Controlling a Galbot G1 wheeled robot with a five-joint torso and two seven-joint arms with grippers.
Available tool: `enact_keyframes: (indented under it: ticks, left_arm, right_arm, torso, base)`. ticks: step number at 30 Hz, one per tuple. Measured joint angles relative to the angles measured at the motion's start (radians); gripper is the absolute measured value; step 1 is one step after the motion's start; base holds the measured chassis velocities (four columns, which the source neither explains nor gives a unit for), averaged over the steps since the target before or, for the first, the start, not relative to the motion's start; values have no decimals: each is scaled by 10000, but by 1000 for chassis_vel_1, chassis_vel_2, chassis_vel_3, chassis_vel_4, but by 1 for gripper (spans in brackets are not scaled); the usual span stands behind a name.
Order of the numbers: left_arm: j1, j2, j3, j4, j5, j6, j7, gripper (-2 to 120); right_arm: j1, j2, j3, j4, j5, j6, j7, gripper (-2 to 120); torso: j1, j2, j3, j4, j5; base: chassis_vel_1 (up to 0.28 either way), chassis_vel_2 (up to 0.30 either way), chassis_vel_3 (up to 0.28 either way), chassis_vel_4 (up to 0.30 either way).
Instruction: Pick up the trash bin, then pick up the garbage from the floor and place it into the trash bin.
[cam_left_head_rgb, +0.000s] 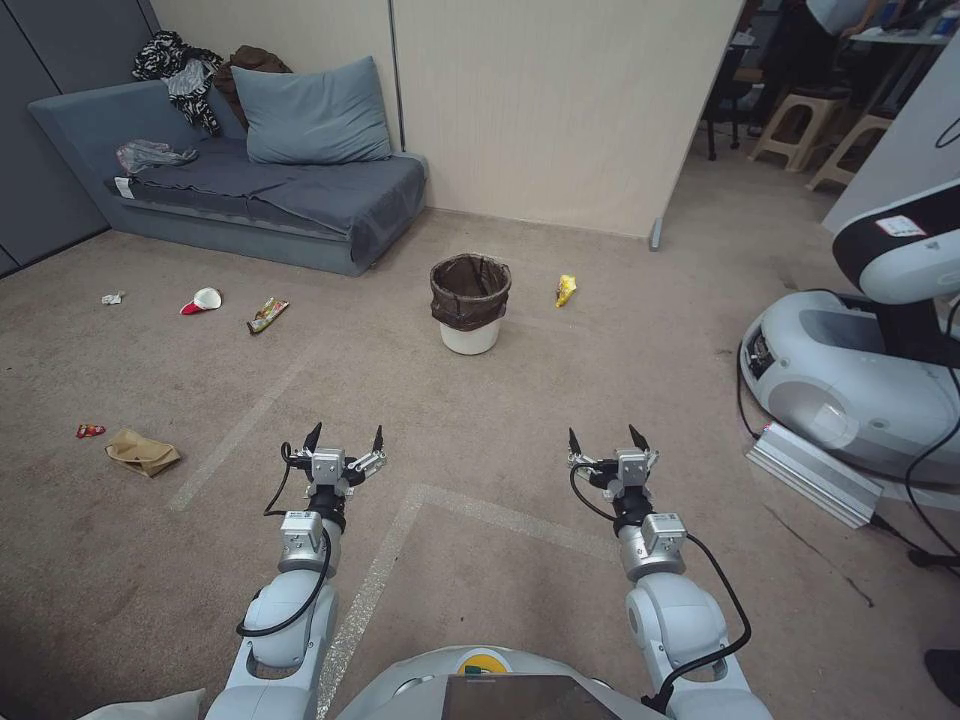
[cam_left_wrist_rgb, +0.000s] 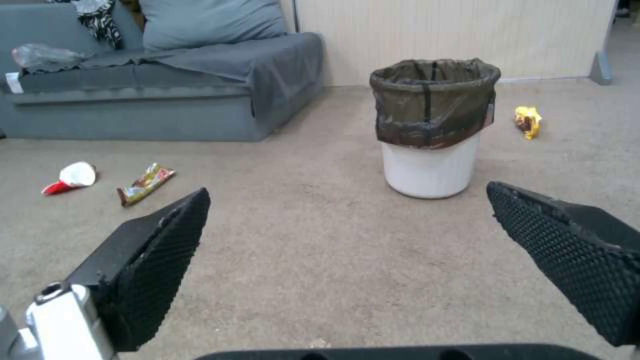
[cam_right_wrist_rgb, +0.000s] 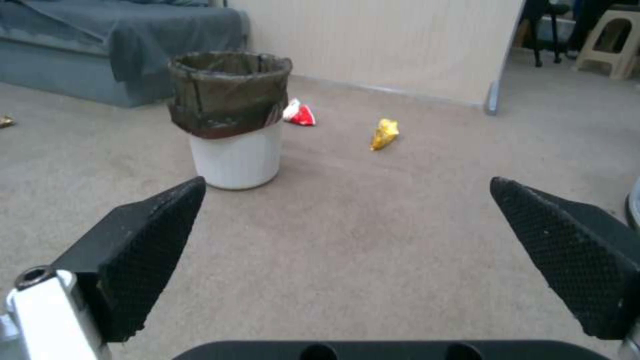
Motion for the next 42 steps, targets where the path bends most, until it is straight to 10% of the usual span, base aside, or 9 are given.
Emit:
enact_keyframes:
  ticks: [11,18,42]
  left_arm:
    - [-2,38,75,-188,22,251,-143,100]
    - [-87,472,848,-2064,259,2684,-1519,100]
    - [-6,494,886,-2051,322,2853,-1581,100]
  right_arm:
    - [-99,229,171,334,-327,230,63,100]
    - [-376,1109,885,1445,-949,1362,117,100]
    - [-332,1090,917,1032,-716,1774,-271,100]
  torso:
    - [0,-1,1,7,1]
    - [0,1,-1,1,1]
    - [0,0,0,0,0]
  base:
    - [0,0,0,0]
    - [0,0,0,0]
    - [0,0,0,0]
